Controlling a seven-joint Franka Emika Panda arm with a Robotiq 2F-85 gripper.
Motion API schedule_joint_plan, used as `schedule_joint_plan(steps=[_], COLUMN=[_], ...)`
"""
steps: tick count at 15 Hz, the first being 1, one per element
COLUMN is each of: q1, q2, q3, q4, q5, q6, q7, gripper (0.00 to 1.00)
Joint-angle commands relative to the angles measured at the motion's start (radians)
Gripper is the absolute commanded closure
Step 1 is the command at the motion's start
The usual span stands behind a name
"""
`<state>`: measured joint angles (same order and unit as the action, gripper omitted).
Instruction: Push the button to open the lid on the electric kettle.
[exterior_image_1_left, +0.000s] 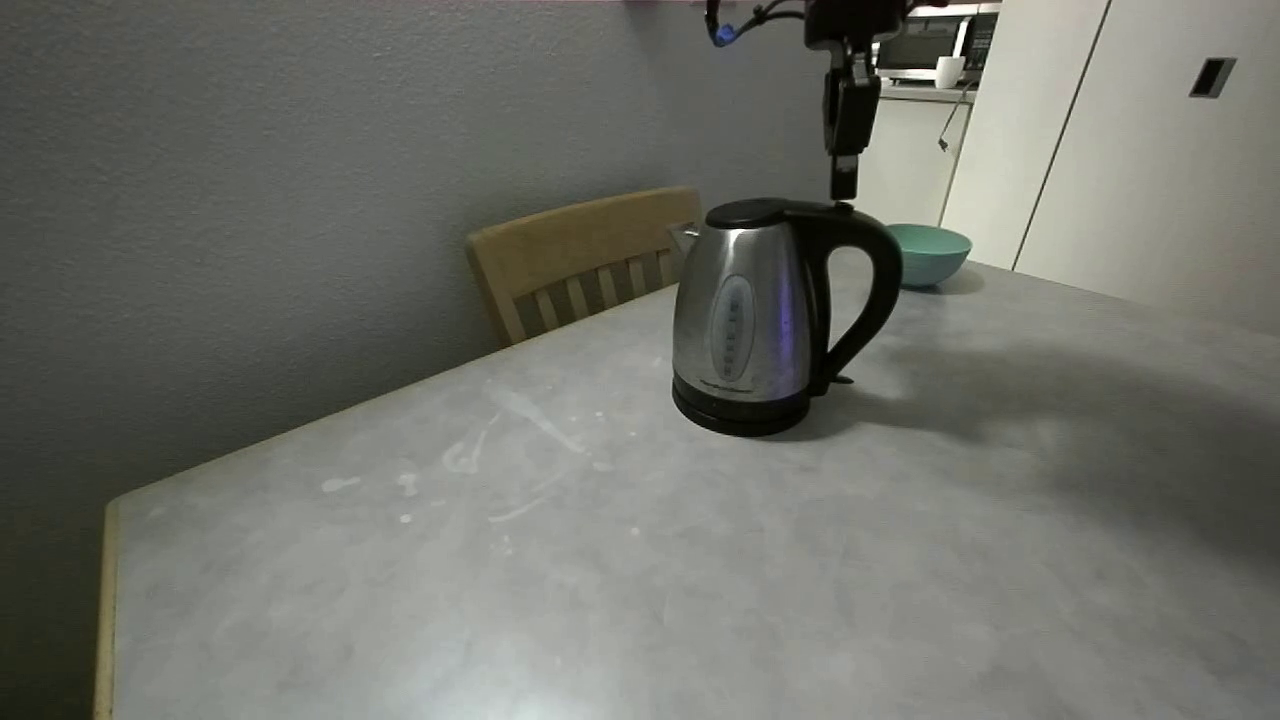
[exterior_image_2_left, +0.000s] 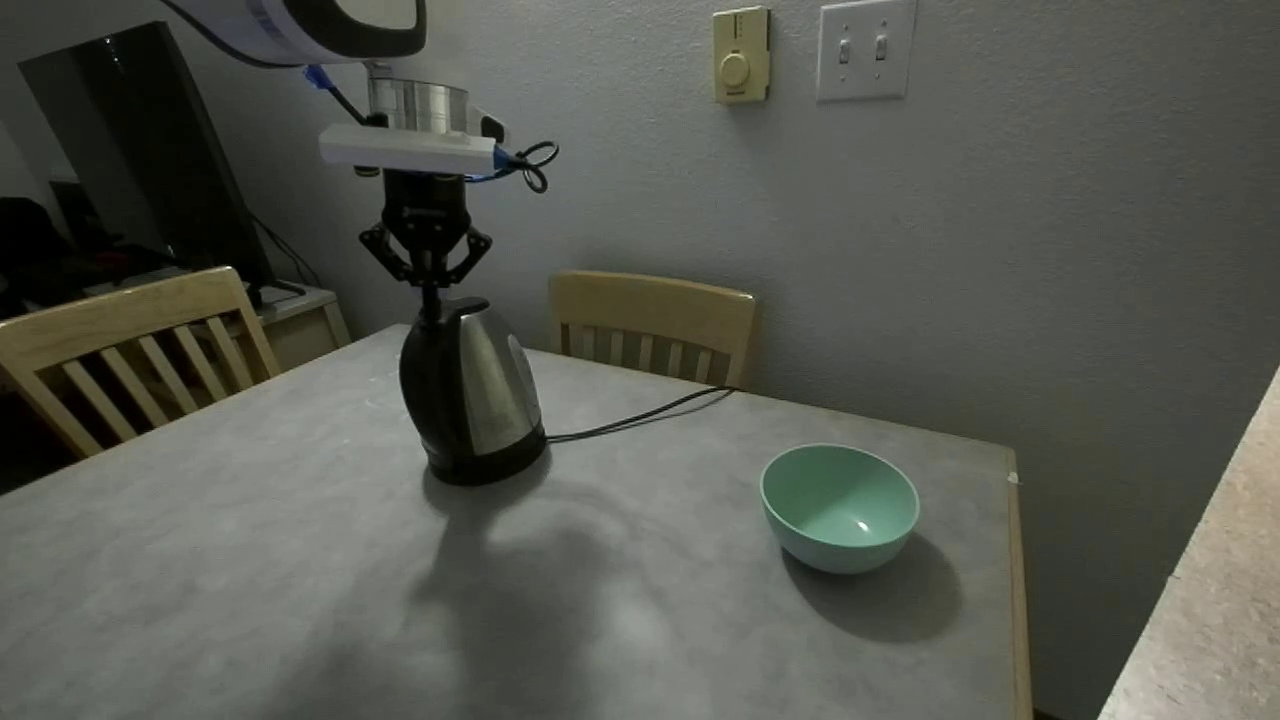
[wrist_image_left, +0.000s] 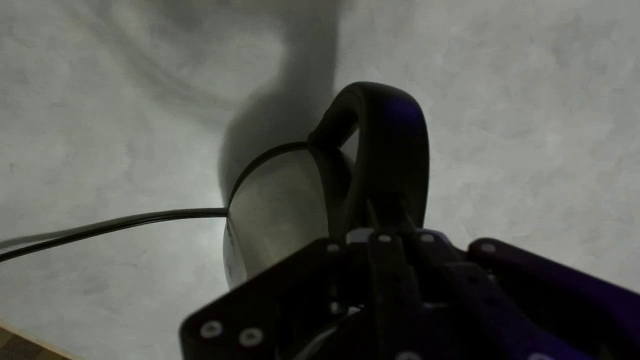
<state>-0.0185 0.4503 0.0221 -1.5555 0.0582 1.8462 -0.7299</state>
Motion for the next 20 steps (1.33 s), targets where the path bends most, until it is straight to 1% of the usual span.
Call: schedule_joint_plan(steps=[1, 5, 9, 12, 15, 18, 20], q1=[-0.019, -0.024, -0.022, -0.017, -0.014, -0.011, -0.008], q2=[0.018, 0.017, 0.068, 0.124, 0.161, 0.177, 0.169], q3=[0.02, 0.019, 0.018, 0.014, 0.016, 0.016, 0.016], q4=[0.032, 0.024, 0.049, 0.118, 0.177, 0.218, 0.226], q5=[-0.022, -0.017, -0.024, -0.049, -0.07, -0.087, -0.098], q6=[-0.015, -0.011, -0.078, -0.19, -0.274, -0.3, -0.282], q7=[-0.005, -0.008, 0.004, 0.014, 0.018, 0.027, 0.036], gripper=[1.0, 1.0, 1.0, 1.0, 1.0, 1.0, 1.0])
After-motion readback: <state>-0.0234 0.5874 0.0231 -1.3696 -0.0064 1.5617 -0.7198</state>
